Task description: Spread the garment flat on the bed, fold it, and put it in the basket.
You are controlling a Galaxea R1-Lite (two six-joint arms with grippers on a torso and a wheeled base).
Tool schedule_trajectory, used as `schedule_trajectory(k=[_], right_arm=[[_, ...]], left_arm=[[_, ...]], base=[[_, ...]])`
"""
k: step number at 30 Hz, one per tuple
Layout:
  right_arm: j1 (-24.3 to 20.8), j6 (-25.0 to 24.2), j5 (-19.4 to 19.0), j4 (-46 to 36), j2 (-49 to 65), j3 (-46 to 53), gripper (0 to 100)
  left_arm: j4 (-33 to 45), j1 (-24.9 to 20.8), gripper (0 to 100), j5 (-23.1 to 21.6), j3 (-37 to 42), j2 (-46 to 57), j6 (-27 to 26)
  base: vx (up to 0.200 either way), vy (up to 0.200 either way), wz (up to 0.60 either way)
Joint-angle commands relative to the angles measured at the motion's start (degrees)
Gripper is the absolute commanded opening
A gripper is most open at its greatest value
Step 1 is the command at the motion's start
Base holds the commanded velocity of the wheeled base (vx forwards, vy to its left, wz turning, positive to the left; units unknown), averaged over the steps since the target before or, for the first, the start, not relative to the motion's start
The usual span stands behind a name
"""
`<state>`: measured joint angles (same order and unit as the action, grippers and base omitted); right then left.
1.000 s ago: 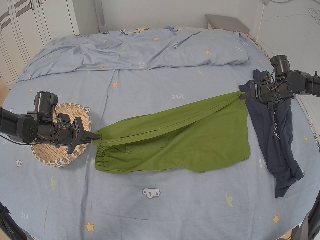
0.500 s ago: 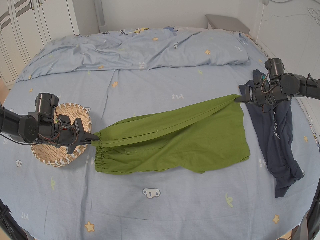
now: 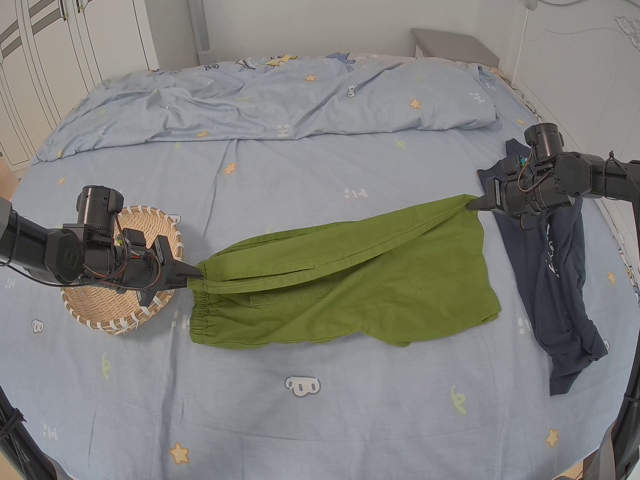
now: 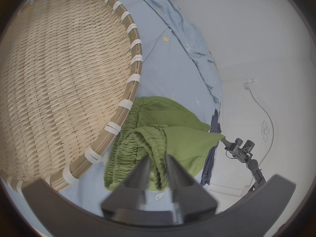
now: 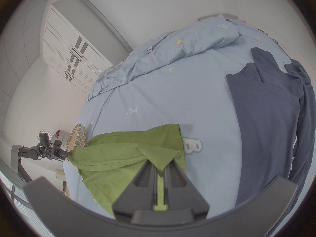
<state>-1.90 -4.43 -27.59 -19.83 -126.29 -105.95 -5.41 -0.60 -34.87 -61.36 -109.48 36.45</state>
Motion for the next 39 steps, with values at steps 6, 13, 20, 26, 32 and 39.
schedule_trajectory(k=[6,13,20,26,32,39], right_arm=[[-0.8,0.0,-0.1,0.7,-1.9,-0.1,100],[-1.3,-0.2,-0.2,1.0,-1.9,0.8,100],[-0.7,-1.4,-0.4,1.6,3.3,7.0,100],[-0.2,-5.6,-1.0,13.2,13.7,25.4,100],[0.0,-9.6,-4.3,26.6,18.1,37.3,100],[-0.6,-9.5,-4.1,29.7,20.0,40.4,100]], left_arm=[[-0.1,-0.1,100,0.0,-0.5,-0.5,-0.5],[-0.1,-0.7,100,-0.1,-0.4,0.4,-1.6],[-0.1,-3.6,100,-0.3,0.6,6.2,-1.6],[-1.6,-11.1,100,-0.1,1.9,8.8,-1.1],[-6.1,-14.1,100,0.1,-0.8,0.0,-1.2],[-12.1,-13.6,100,1.8,-8.2,-10.2,-0.5]], base=[[0.0,0.0,0.0],[0.0,0.0,0.0],[0.0,0.0,0.0],[0.0,0.0,0.0],[0.0,0.0,0.0],[0.0,0.0,0.0]])
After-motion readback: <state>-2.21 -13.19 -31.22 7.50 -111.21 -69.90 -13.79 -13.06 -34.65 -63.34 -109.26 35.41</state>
